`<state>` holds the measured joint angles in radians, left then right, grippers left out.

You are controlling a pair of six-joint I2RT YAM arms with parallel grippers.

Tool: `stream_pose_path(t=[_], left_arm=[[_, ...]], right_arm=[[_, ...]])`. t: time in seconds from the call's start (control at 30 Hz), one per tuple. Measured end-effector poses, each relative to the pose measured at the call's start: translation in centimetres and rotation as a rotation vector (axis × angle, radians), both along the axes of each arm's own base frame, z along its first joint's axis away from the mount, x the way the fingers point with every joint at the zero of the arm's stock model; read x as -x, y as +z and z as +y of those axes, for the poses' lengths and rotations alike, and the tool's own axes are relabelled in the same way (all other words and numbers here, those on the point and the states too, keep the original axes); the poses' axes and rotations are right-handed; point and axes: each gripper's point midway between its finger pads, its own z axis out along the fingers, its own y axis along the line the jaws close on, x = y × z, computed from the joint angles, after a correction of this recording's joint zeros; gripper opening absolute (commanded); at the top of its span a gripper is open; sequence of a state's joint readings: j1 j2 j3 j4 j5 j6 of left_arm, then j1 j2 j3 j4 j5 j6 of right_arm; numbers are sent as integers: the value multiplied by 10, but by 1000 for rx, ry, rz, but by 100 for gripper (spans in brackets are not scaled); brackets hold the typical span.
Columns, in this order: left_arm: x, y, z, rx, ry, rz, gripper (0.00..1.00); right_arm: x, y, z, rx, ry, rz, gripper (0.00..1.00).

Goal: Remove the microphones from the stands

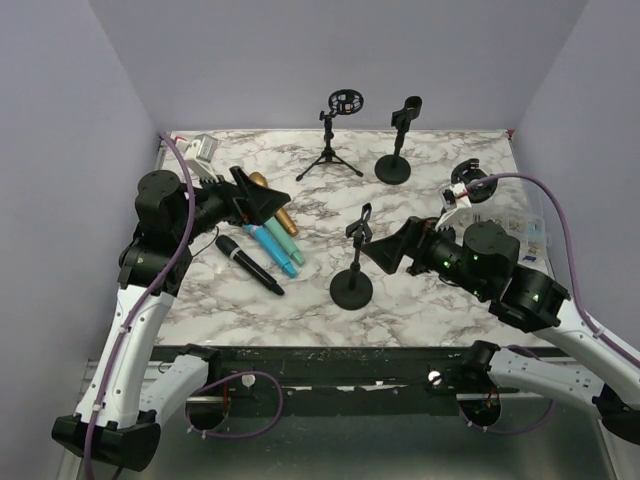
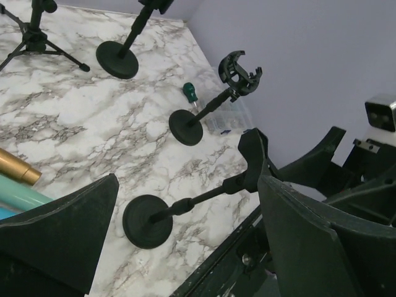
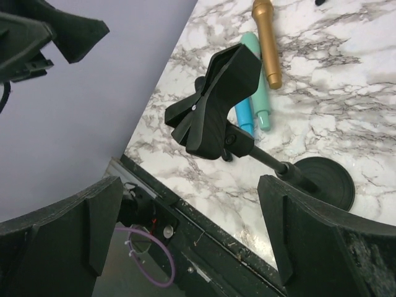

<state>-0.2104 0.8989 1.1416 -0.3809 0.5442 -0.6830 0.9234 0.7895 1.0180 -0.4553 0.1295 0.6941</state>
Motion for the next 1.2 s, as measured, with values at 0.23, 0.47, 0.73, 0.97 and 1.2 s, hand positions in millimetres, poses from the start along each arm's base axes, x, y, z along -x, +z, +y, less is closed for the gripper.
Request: stream_pose_path(t=[0.23, 0.47, 0.73, 0.97, 1.2], left_arm=[[-2, -41, -8, -81, -100, -81, 99], [0, -68, -6, -146, -119, -109, 99], [17, -40, 1, -175, -109, -275, 99], [15, -44, 1, -185, -109, -274, 99], [15, -45, 1, -185, -109, -271, 99]], right_arm=[[-25, 0, 2, 10, -103, -21, 100], [-50, -13, 10, 94, -171, -35, 100], [-63, -7, 8, 120, -220, -78, 100], [-62, -26, 7, 103, -231, -55, 100], [-52, -60, 2, -39, -261, 20, 100]])
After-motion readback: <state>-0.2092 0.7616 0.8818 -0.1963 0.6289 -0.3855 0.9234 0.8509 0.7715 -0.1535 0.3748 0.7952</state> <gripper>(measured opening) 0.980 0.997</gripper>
